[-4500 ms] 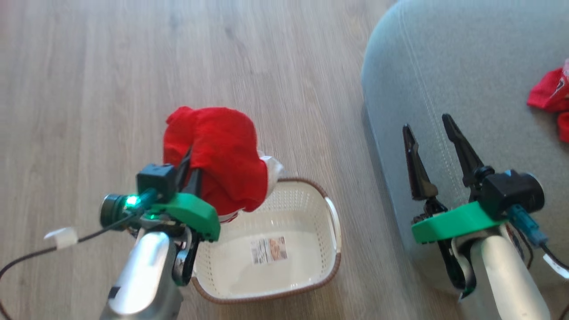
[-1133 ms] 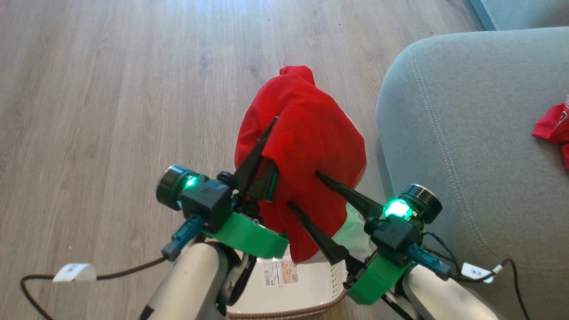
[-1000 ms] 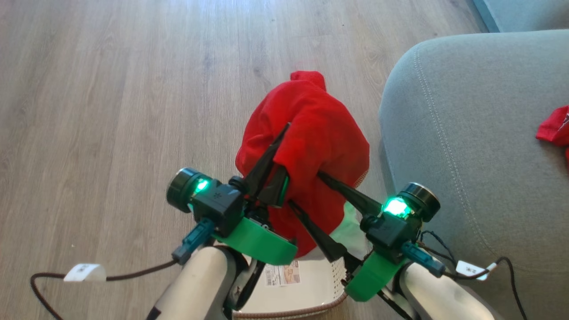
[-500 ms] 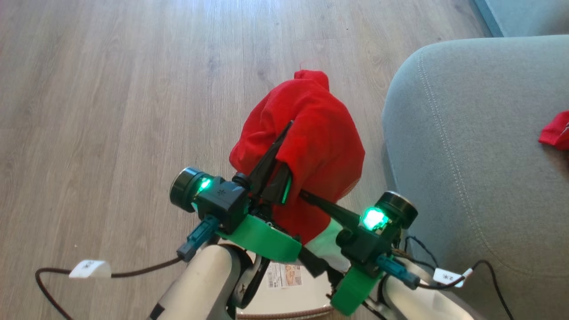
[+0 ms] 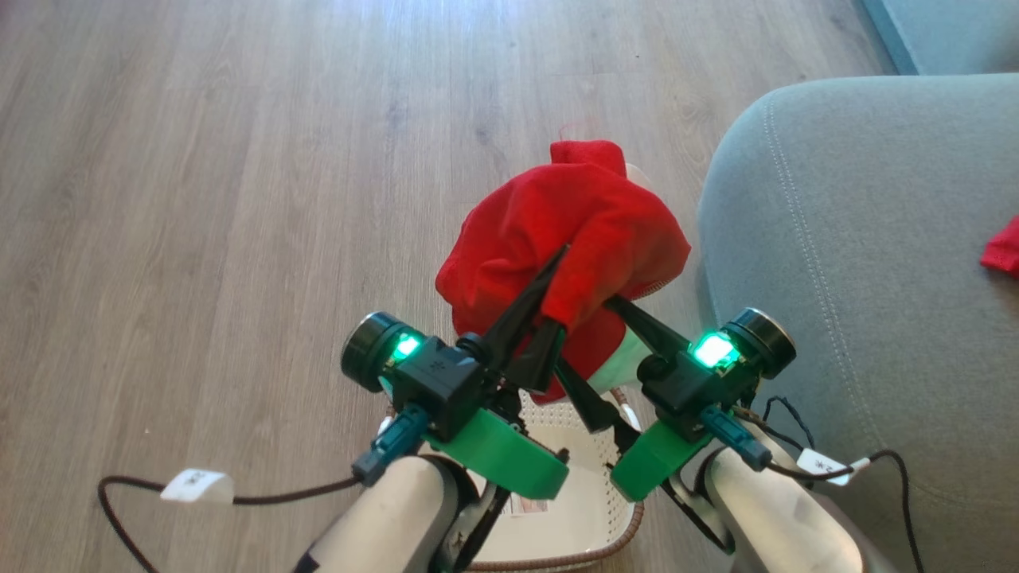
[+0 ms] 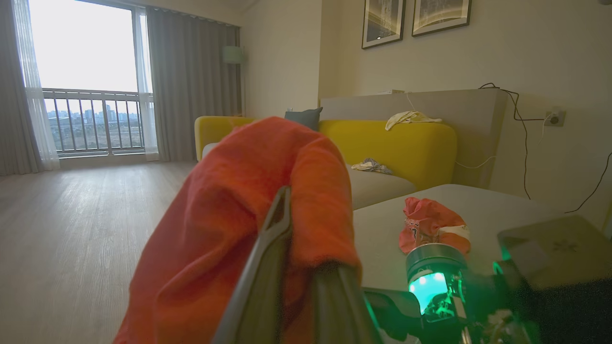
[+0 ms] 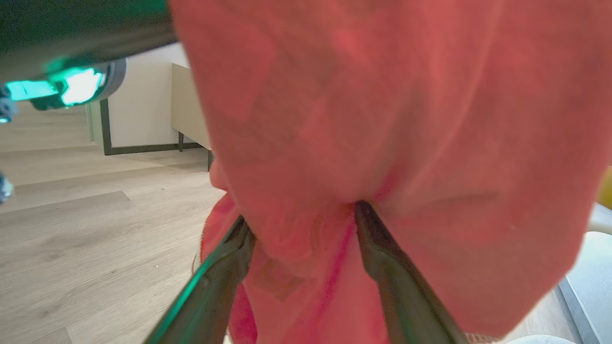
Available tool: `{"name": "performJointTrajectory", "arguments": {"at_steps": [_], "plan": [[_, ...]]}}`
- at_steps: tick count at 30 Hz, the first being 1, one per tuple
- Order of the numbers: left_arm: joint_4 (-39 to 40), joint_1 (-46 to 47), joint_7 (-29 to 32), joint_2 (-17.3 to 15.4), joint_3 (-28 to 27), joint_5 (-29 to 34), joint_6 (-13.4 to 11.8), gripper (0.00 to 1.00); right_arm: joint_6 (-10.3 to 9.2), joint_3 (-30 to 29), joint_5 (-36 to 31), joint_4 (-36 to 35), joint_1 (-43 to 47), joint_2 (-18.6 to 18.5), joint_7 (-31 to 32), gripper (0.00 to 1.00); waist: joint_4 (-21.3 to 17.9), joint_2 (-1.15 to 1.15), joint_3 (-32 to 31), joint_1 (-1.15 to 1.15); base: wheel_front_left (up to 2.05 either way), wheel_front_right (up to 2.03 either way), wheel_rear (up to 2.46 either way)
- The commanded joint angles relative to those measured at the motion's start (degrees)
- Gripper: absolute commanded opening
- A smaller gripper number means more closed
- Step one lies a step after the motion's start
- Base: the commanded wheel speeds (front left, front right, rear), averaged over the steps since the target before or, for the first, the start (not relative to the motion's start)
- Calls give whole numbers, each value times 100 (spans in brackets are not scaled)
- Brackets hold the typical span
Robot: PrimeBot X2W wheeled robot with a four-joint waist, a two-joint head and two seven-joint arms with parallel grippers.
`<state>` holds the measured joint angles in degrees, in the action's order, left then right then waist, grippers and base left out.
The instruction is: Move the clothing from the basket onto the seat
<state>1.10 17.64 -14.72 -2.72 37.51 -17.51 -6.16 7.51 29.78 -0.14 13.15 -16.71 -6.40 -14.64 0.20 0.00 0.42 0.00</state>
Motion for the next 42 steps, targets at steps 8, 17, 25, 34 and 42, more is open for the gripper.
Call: {"name": "performJointTrajectory", "arguments": {"at_steps": [8,17,25,34,42], "plan": [[133,236,-28,-16,91,-95,55,0,-2,-278,-217,-30,-152,312,-36,100,151,0,2,0,0,0,0],[66,252,-28,-16,195,-156,65,0,-2,-306,-97,64,-197,350,-36,40,227,0,-24,0,0,0,0],[47,253,-28,-16,161,-166,37,0,-2,-431,400,-47,-166,351,-36,0,227,0,-24,0,0,0,0],[-105,208,-28,-16,31,-118,31,0,-2,-733,973,-287,-66,352,-36,0,214,0,-28,0,0,0,0],[-280,232,-28,-16,62,35,23,100,-2,-832,1181,-418,-27,352,-36,0,168,0,-21,0,0,0,0]]}}
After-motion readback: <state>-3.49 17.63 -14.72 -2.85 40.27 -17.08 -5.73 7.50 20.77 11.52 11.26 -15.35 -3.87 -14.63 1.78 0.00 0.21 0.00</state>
